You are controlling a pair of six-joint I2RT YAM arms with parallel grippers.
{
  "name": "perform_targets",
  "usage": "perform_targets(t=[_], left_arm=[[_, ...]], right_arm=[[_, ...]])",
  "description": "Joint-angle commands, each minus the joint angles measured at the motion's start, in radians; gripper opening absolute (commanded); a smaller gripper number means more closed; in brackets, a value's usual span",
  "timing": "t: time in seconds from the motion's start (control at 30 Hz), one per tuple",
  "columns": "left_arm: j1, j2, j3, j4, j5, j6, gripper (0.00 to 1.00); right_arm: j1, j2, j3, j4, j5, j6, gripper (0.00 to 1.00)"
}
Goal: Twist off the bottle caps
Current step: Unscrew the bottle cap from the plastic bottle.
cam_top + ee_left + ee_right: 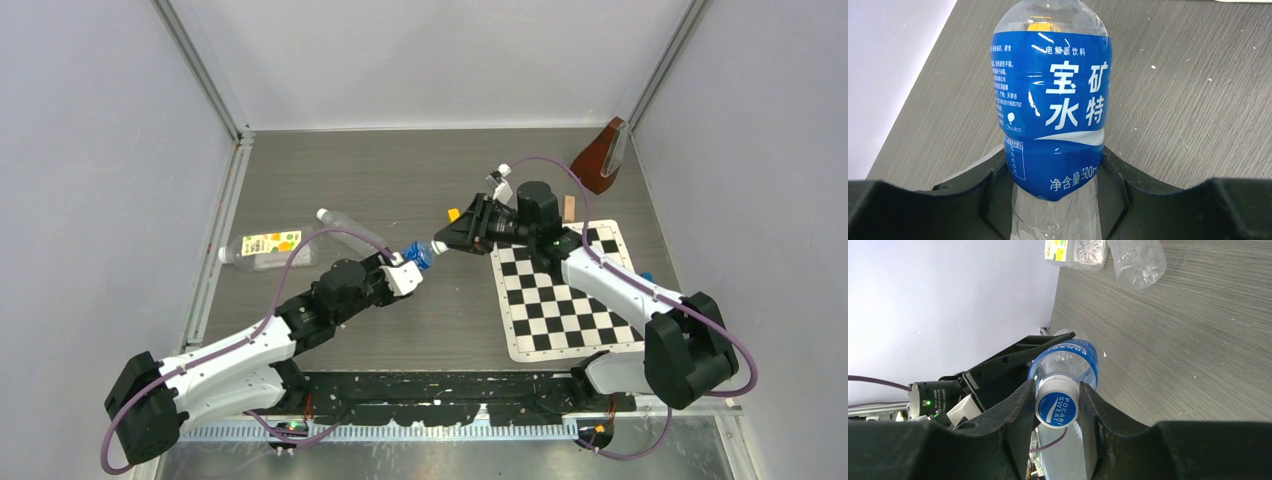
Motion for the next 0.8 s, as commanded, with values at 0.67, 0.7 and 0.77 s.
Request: perform_targets(t=[0.67, 0.7, 0.77], left_arm=[[-0.001, -0.062, 0.029, 0.004, 0.187, -0.044, 0.00], [-0.001, -0.067, 0.028, 0.001, 0.192, -0.045, 0.00], [-0.001, -0.076, 0.026, 0.000, 0.205, -0.045, 0.00]], right_arm=[[0.001, -0.188, -0.108, 0.080, -0.280, -1.318, 0.01], [0.000, -0.189, -0.100, 0.055, -0.292, -1.354, 0.00], [-0.001, -0.189, -0.073, -0.036, -0.329, -1.462, 0.00]])
